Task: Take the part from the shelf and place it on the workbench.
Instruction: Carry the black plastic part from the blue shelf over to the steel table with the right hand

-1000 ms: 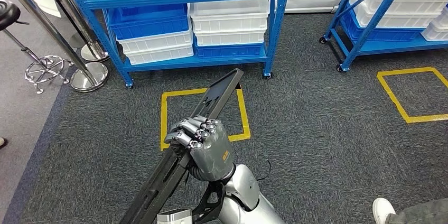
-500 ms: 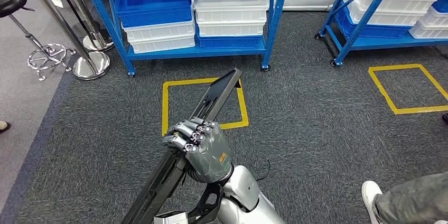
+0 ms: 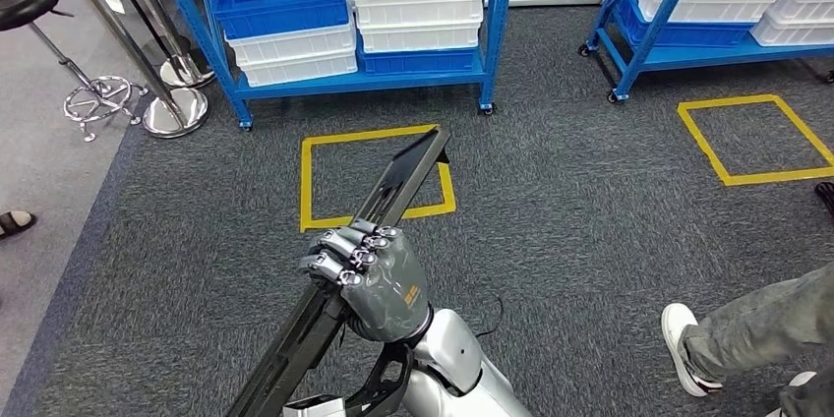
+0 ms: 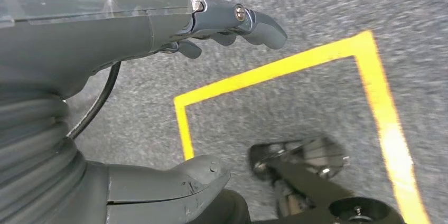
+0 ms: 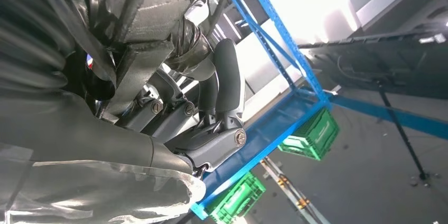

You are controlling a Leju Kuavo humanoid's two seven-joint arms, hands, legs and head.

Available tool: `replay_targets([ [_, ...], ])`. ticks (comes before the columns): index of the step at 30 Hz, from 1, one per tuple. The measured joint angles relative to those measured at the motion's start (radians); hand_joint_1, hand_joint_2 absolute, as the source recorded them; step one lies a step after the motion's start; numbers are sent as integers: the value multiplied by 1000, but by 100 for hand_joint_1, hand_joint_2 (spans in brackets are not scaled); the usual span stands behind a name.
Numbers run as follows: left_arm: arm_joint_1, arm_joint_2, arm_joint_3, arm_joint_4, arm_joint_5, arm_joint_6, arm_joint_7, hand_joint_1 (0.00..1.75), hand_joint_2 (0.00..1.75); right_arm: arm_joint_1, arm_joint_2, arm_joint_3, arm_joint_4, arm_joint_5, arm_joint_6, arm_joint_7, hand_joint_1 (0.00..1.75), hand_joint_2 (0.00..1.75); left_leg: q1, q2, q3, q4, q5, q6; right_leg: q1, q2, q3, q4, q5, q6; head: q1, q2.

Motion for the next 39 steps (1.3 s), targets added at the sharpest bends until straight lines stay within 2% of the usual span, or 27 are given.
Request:
replay_targets([
  [1,-1,0,0,0,-1,0,0,0,175,0,0,0,0,5,0,0,175,175,0,0,40,-33,29,3,0,0,-17,4,11,2,0,0],
  [2,-2,0,0,0,-1,0,1,0,175,0,0,0,0,8,0,0,175,175,-1,-1,96,-96,43,7,1,1,-32,8,22,5,0,0],
  [4,-6,1,0,0,-2,1,1,0,175,-1,2,0,0,12,0,0,175,175,-5,-3,211,-254,24,19,4,0,-52,16,41,14,0,0],
  [5,-9,1,0,0,-2,1,1,0,175,-1,2,0,0,13,0,0,175,175,-8,-4,244,-306,8,25,4,-1,-56,16,52,19,0,0],
  [6,-9,1,0,0,-3,1,1,0,175,-2,3,0,0,14,0,-1,175,175,-11,-4,254,-332,2,32,4,-2,-58,13,63,25,0,0],
  [8,-9,0,0,0,-4,1,1,0,175,-3,2,-1,0,15,0,-2,175,175,-9,0,239,-337,22,50,1,-1,-65,9,68,37,1,0],
  [9,-9,-1,0,0,-4,1,2,0,175,-3,2,-1,0,15,0,-2,175,175,-7,3,229,-339,36,60,1,1,-75,23,43,42,1,0],
  [10,-9,-1,0,0,-4,1,2,0,175,-2,2,-2,0,15,0,-2,175,175,-4,5,216,-342,50,68,-1,4,-90,57,-1,47,1,0],
  [12,-9,-1,0,0,-4,1,4,0,175,-2,1,-2,0,15,0,-4,175,175,-6,8,186,-340,76,76,-4,5,-124,177,-105,52,1,0],
  [13,-9,0,0,0,-4,2,4,0,175,-2,1,-3,0,16,0,-5,175,175,-6,8,168,-337,88,76,-5,5,-134,240,-132,55,1,0],
  [14,-9,0,0,0,-4,2,5,0,175,-1,0,-3,0,16,0,-6,175,175,-7,8,149,-333,100,75,-5,5,-134,284,-134,56,1,0],
  [15,-9,0,0,0,-4,2,6,0,175,-1,0,-3,0,16,0,-7,175,175,-7,8,130,-328,111,73,-5,5,-118,296,-115,55,1,0],
  [17,-9,0,0,0,-4,2,3,0,175,-1,0,-4,0,16,0,-9,175,175,-7,7,97,-318,125,69,-4,5,-47,238,-64,50,1,0],
  [19,-9,0,0,0,-4,2,-1,0,175,-1,0,-4,0,16,0,-9,175,175,-7,6,82,-313,130,67,-3,5,3,179,-46,46,1,0],
  [20,-9,0,0,0,-5,1,-2,0,175,-1,0,-4,0,16,0,-9,175,175,-7,6,81,-312,131,66,-3,5,12,168,-47,45,1,0],
  [22,-9,-1,0,0,-9,1,-8,0,175,-1,1,-4,0,16,0,-9,175,175,-8,5,75,-307,135,63,0,5,65,105,-68,39,1,0],
  [24,-10,-2,0,0,-17,5,-20,0,175,-1,2,-4,0,16,0,-6,175,175,-7,5,63,-300,147,44,4,4,123,13,-92,23,0,0],
  [26,-10,-1,0,0,-26,12,-33,0,175,-2,2,-5,0,16,0,-4,175,175,-4,2,40,-254,113,22,3,2,123,-23,-85,3,0,0],
  [27,-9,-1,0,0,-29,13,-39,0,175,-2,3,-5,0,16,0,-4,175,175,-2,0,21,-205,74,15,0,1,115,-25,-74,-5,0,0],
  [29,-9,-1,0,0,-33,14,-48,0,175,-1,2,-5,1,15,0,-5,175,175,-1,-1,-21,-75,1,7,2,0,97,-22,-63,-9,0,0],
  [30,-8,0,0,0,-35,14,-52,0,175,0,2,-5,1,15,0,-5,175,175,-1,-1,-30,-34,-12,4,3,-1,88,-18,-58,-8,0,0],
  [31,-8,0,0,0,-35,15,-54,0,175,0,2,-5,1,15,0,-5,175,175,-1,-1,-22,-25,-8,3,3,0,79,-13,-56,-7,0,0],
  [32,-8,1,0,0,-36,15,-57,0,175,0,2,-5,1,15,0,-5,175,175,-1,-1,7,-59,14,5,4,0,73,-8,-54,-6,0,0],
  [33,-9,1,0,0,-36,15,-60,0,175,0,2,-5,1,16,0,-5,175,175,-1,-1,52,-126,41,9,5,0,69,-4,-53,-5,0,0],
  [35,-10,1,0,0,-34,25,-72,0,175,0,2,-5,0,21,0,-6,175,175,-5,-3,135,-254,71,22,7,1,62,2,-51,0,0,0],
  [36,-9,-3,0,0,-31,36,-79,0,175,0,2,-6,0,24,0,-7,175,175,-8,-3,155,-290,74,28,8,1,60,4,-49,5,0,0],
  [39,-7,-23,0,0,-23,75,-92,0,175,3,0,-8,-2,27,0,-12,175,175,-10,-3,157,-313,78,48,8,1,55,2,-42,22,0,0],
])
